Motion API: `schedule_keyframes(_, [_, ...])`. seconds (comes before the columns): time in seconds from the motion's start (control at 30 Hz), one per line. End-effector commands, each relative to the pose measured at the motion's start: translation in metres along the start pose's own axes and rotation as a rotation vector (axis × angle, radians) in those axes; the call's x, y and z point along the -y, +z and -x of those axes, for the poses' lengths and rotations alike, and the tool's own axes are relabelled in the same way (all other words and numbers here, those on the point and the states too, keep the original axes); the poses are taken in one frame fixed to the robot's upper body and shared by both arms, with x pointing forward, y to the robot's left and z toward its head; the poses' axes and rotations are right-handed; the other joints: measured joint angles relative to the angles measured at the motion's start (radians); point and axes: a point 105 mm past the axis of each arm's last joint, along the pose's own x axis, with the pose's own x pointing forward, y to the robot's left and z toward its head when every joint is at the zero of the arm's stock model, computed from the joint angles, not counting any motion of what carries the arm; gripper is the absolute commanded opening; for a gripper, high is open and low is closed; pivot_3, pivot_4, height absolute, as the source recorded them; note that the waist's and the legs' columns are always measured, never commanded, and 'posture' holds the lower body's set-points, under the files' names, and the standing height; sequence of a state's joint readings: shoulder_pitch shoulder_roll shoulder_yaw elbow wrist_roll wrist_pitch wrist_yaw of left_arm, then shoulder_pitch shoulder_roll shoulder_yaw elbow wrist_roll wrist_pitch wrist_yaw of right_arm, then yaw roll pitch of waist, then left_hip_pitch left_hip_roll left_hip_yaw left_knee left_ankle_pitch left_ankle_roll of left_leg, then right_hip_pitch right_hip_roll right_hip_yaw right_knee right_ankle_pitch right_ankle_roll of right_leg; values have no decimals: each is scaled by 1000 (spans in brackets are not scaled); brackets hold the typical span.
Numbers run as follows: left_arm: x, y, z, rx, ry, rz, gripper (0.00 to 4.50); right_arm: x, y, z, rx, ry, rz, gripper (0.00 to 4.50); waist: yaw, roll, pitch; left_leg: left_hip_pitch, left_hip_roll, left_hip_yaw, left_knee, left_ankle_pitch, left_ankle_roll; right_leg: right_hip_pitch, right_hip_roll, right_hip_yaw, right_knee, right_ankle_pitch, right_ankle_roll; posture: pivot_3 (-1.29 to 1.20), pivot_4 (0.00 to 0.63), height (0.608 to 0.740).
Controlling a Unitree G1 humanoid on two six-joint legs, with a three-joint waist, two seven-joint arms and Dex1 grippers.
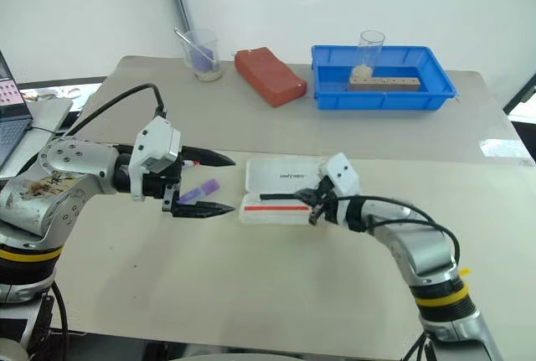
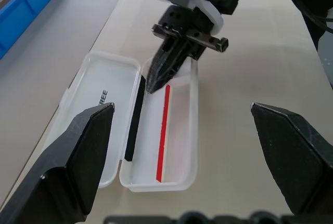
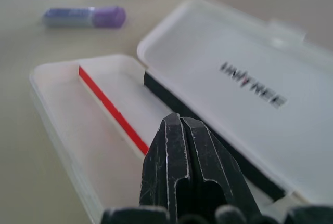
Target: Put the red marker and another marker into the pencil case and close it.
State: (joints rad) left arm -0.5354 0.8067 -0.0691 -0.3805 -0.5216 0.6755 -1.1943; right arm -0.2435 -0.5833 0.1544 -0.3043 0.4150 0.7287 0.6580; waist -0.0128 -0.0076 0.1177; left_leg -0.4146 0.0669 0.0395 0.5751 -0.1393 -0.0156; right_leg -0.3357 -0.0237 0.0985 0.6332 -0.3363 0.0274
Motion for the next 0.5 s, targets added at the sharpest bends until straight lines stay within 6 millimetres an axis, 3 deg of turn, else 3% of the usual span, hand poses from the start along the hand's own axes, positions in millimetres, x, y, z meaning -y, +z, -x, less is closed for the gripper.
schedule_keyframes(0.03, [6, 5, 0, 4, -26, -21, 4500, -5, -2, 2, -13, -2, 40, 45, -1, 0, 0, 0, 0, 0, 0, 0, 0, 0, 0, 0, 0, 0, 0, 0, 150, 740])
schedule_keyframes(0.27, [8, 4, -2, 5, -35, -17, 4500, -3, -14, -4, -36, -44, 27, 45, -2, -1, 0, 1, 0, 0, 0, 0, 0, 0, 0, 0, 0, 0, 1, 0, 150, 740])
schedule_keyframes(0.5, [6, -1, 3, -17, -17, -19, 4500, -4, -3, -3, 11, -39, 38, 45, 0, -1, 0, 1, 0, 0, 0, 0, 0, 0, 0, 0, 0, 0, 0, 0, 150, 740])
